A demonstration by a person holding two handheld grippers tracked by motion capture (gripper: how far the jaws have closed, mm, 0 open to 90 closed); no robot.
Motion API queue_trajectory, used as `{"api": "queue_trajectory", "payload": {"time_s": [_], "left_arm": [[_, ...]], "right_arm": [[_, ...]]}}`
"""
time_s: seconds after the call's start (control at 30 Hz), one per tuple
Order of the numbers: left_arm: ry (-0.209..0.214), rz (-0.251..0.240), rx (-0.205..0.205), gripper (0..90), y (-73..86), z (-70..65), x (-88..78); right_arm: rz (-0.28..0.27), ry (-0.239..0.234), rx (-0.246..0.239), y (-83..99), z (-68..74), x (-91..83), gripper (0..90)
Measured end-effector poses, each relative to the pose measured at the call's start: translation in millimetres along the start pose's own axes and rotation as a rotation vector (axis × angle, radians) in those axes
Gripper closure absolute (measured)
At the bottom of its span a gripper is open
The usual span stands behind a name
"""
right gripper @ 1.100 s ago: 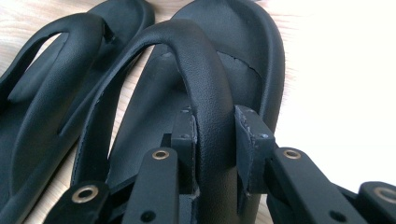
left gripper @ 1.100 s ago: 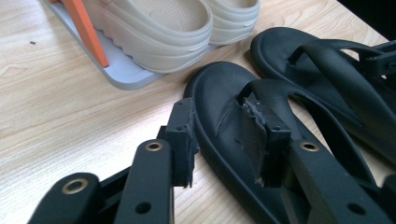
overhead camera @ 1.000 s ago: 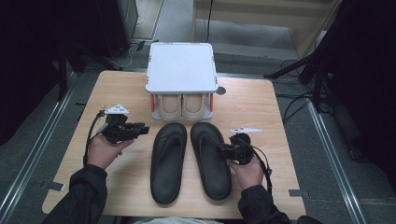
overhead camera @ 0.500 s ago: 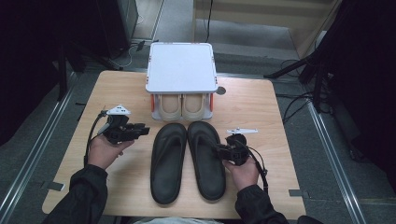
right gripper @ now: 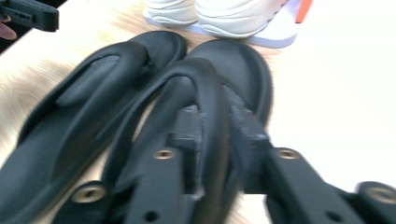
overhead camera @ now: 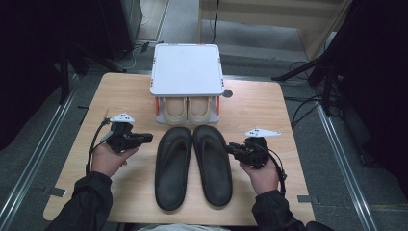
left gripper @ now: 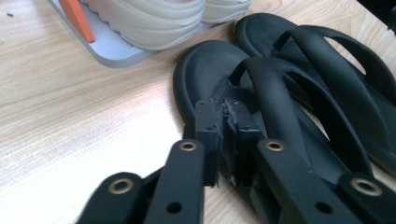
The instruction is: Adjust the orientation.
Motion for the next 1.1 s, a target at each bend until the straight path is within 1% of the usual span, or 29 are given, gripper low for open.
{"api": "queue_trajectory", "payload": {"time_s": [0.07, 0.13, 0.2, 0.23, 0.27, 0.33, 0.37, 0.43, 0.47, 0.57, 0.6, 0.67, 0.73, 0.83, 0.87, 0.93, 1.1], "left_arm": [[-0.008, 0.023, 0.008, 90.0, 3.0, 3.1, 3.9], [0.002, 0.044, 0.017, 90.0, 4.9, 5.4, 9.5], [0.008, 0.061, 0.026, 90.0, 6.9, 5.5, 14.9], [0.006, 0.072, 0.032, 90.0, 8.3, 4.9, 17.4], [-0.004, 0.082, 0.049, 90.0, 9.5, 5.0, 19.1], [-0.001, 0.09, 0.067, 90.0, 11.4, 4.3, 21.8], [0.001, 0.088, 0.067, 90.0, 12.5, 4.5, 23.4], [0.006, 0.1, 0.063, 90.0, 15.7, 6.5, 26.2], [0.006, 0.109, 0.063, 90.0, 17.3, 7.5, 27.2], [0.001, 0.112, 0.065, 90.0, 19.8, 7.4, 29.6], [0.001, 0.112, 0.071, 90.0, 20.3, 7.3, 30.0], [-0.001, 0.12, 0.069, 90.0, 22.3, 7.1, 32.1], [0.007, 0.131, 0.065, 90.0, 24.8, 4.6, 34.9], [0.008, 0.145, 0.085, 90.0, 27.0, 1.4, 37.6], [0.011, 0.155, 0.082, 90.0, 28.3, 0.9, 38.6], [0.004, 0.174, 0.083, 90.0, 30.7, 1.1, 40.2], [0.009, 0.178, 0.072, 90.0, 31.6, -0.7, 40.9]], "right_arm": [[-0.005, 0.004, -0.011, -0.7, -5.5, 0.1, 89.7], [-0.004, -0.009, -0.004, -0.9, -8.8, 3.8, 90.0], [0.015, -0.015, 0.0, 1.7, -11.2, 10.1, 90.0], [0.026, -0.011, -0.009, 3.5, -12.2, 13.9, 90.0], [0.036, -0.005, -0.018, 5.5, -12.9, 17.8, 90.0], [0.056, 0.001, -0.027, 8.9, -13.8, 25.5, 90.0], [0.07, 0.006, -0.026, 10.9, -14.3, 29.5, 90.0], [0.088, 0.017, -0.038, 14.2, -15.9, 37.4, 90.0], [0.098, 0.023, -0.036, 15.7, -16.6, 40.7, 90.0], [0.118, 0.03, -0.031, 18.9, -19.1, 47.6, 90.0], [0.125, 0.028, -0.026, 19.8, -19.7, 49.0, 90.0], [0.132, 0.028, -0.019, 20.8, -20.4, 51.1, 90.0], [0.132, 0.031, -0.017, 20.5, -21.2, 51.8, 90.0], [0.131, 0.024, -0.006, 19.9, -21.9, 52.8, 90.0], [0.131, 0.023, -0.004, 19.8, -21.4, 52.8, 90.0], [0.132, 0.024, -0.008, 19.6, -21.0, 52.8, 90.0], [0.134, 0.029, -0.013, 19.6, -20.0, 52.8, 90.0]]}}
Point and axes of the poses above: each handheld gripper's, and its own axes: x roughly forward along the jaws, y roughly out of its underside, z roughly to its left, the point moved 9 cm from there along x, roughly forward along the jaws, and after that the axes turned 12 degrees about y, right-handed, at the moved point
